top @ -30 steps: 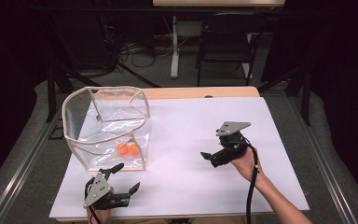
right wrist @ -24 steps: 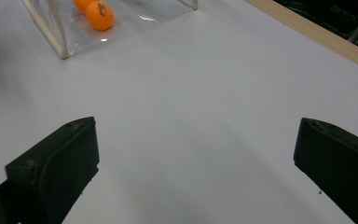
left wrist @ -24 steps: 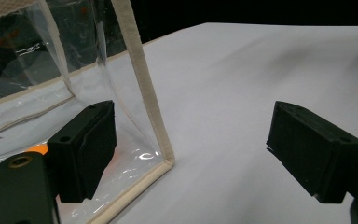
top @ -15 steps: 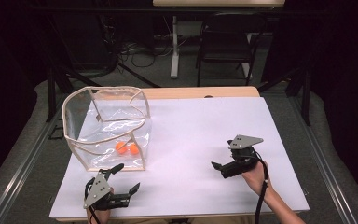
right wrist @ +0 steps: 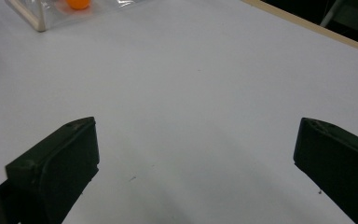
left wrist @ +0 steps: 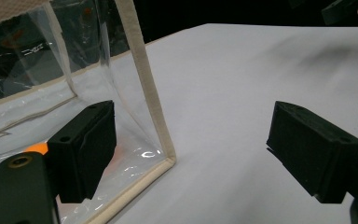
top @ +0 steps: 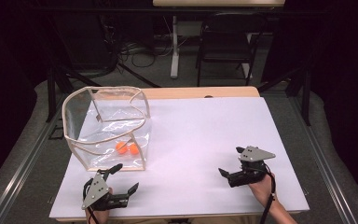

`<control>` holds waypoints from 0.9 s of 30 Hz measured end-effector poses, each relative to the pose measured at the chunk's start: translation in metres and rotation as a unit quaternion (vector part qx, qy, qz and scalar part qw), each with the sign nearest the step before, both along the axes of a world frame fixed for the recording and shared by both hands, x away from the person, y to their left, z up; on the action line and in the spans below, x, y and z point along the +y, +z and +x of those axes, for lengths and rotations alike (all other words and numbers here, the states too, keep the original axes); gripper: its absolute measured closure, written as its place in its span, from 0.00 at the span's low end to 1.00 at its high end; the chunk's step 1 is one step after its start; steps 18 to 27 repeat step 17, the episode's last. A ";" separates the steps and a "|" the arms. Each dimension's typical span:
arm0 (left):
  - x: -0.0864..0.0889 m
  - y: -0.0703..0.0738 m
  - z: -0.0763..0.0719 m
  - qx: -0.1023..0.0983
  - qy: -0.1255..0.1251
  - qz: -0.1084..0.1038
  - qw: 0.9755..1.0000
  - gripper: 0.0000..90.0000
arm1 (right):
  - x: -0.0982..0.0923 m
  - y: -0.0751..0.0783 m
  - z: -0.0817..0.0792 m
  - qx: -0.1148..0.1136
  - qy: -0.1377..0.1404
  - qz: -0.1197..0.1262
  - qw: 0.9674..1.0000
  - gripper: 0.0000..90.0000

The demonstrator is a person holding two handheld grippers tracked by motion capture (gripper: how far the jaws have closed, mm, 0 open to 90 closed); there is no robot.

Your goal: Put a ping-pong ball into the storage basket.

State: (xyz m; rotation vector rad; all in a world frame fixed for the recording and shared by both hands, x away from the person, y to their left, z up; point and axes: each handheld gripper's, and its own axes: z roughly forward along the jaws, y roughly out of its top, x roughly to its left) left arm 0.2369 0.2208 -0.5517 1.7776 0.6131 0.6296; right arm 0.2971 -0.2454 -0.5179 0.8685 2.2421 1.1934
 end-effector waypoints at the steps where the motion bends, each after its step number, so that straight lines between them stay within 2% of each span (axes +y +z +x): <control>1: 0.000 0.000 0.000 0.000 0.000 0.000 1.000 0.17 | 0.000 -0.001 -0.002 -0.001 -0.001 0.000 1.000 0.00; 13: 0.001 0.001 -0.001 -0.002 0.003 0.004 1.000 0.17 | -0.004 -0.011 -0.020 -0.014 -0.009 0.004 1.000 0.00; 17: 0.000 0.000 0.001 0.002 0.004 0.003 1.000 0.17 | -0.007 -0.013 -0.022 -0.015 -0.008 0.016 1.000 0.00; 27: 0.000 0.000 0.001 0.002 0.004 0.003 1.000 0.17 | -0.007 -0.013 -0.022 -0.015 -0.008 0.016 1.000 0.00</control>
